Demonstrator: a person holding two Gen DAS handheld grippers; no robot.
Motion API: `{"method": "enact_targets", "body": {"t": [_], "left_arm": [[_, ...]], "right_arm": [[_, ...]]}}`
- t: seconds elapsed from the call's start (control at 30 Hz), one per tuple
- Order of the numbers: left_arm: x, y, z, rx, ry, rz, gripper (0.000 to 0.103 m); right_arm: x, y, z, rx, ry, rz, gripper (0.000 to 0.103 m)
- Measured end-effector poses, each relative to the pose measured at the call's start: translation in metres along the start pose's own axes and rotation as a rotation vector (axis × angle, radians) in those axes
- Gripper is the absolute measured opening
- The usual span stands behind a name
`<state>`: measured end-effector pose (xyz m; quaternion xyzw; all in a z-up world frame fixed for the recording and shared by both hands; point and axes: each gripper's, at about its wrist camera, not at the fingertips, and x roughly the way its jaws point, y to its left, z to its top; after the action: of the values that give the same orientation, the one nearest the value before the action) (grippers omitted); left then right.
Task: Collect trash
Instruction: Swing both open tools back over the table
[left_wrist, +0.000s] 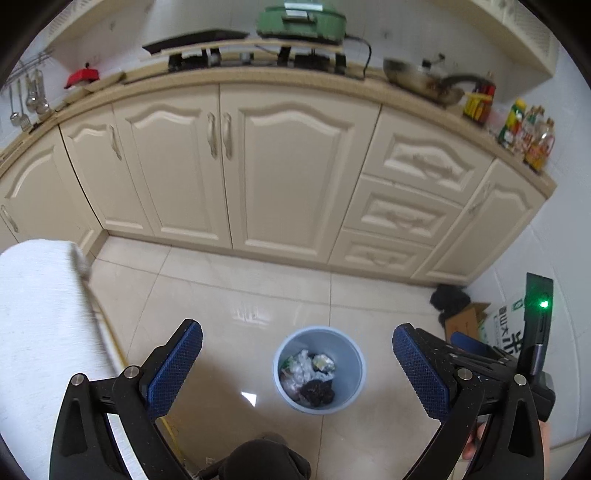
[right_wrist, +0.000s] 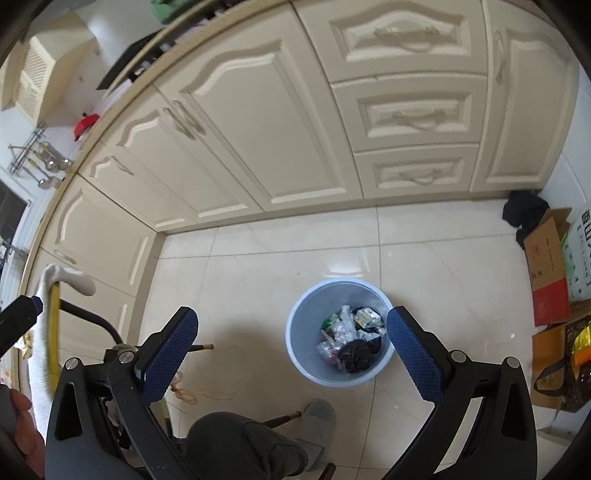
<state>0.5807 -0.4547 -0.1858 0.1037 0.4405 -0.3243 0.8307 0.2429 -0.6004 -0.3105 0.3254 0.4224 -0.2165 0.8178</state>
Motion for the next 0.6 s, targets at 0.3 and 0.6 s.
{"method": "enact_targets", "body": {"t": [0.3,0.6], "left_arm": [[-0.138,0.039,-0.054,-0.014,-0.17,0.009,0.102],[-0.267,0.093,-0.125,-0.088,-0.346,0.079,0.102]], "right_arm": [[-0.056,0.073,0.0,-0.082,-0.078,0.033,0.103],[-0.11,0.17,-0.015,-0.225,-0.146,0.106,0.103]]}}
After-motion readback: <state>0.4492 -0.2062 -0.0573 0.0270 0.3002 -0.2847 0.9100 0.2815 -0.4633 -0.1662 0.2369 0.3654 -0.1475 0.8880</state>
